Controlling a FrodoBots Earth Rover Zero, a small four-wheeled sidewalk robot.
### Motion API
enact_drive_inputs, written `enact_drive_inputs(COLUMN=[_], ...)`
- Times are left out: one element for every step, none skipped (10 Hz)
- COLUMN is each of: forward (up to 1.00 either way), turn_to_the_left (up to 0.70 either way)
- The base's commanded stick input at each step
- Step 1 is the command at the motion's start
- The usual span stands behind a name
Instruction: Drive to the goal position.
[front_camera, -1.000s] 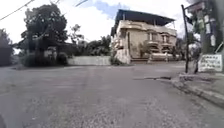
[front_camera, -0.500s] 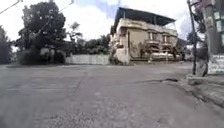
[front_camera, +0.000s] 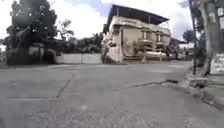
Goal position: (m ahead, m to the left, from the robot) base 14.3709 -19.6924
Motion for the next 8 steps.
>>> enact_drive_inputs(forward=[1.0,1.0,1.0,1.0,1.0,1.0,1.0,1.0], turn_to_the_left=[0.0,0.0,0.0,-0.02,-0.21,-0.31,-0.35,-0.36])
